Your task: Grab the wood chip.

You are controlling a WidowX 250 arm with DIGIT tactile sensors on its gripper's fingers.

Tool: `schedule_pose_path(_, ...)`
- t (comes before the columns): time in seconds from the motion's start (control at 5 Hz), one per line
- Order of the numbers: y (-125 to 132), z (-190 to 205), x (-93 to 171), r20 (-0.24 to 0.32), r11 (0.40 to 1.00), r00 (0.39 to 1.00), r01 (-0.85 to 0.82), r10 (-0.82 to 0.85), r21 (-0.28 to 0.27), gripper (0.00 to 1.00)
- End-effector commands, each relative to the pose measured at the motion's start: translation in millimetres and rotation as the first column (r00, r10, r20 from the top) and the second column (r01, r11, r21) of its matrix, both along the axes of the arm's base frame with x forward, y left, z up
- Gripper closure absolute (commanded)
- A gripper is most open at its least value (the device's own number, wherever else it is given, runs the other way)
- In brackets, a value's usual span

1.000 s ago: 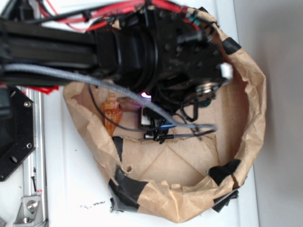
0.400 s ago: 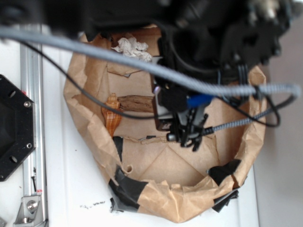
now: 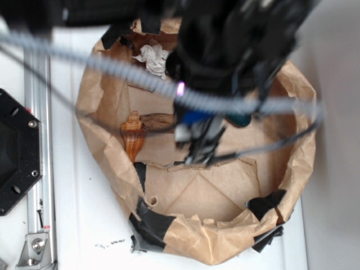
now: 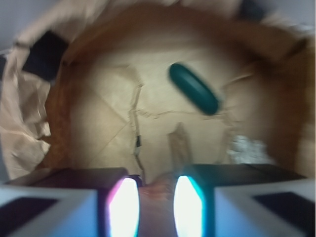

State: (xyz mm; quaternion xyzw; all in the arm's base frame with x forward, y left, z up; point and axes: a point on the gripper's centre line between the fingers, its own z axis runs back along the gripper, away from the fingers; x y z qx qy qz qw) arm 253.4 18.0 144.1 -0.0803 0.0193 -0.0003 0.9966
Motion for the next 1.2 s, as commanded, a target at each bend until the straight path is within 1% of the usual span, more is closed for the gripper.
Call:
schedule_pose_path(0.0, 16.3, -43.6, -5.2, 0.025, 0.980, 0.996, 0.084, -0.090, 0.178, 0.00)
schedule_pose_path(0.2, 20.1, -62.7, 4.2, -0.003, 0.954, 0.987, 0.154, -0.158, 0.256, 0.00)
schedule_pose_path(0.4, 8.9, -97.9, 10.4, -0.054, 0.954, 0.985, 0.173, -0.165, 0.246, 0.00)
schedule_pose_path(0.6, 2.4, -107.9, 11.2, -0.107, 0.940, 0.976, 0.213, -0.191, 0.266, 0.00)
schedule_pose_path(0.8, 19.5, -111.9, -4.1, -0.111, 0.965, 0.983, 0.163, -0.143, 0.204, 0.00)
schedule_pose_path(1.0, 30.5, -108.0, -21.9, -0.094, 0.964, 0.983, 0.174, -0.158, 0.202, 0.04)
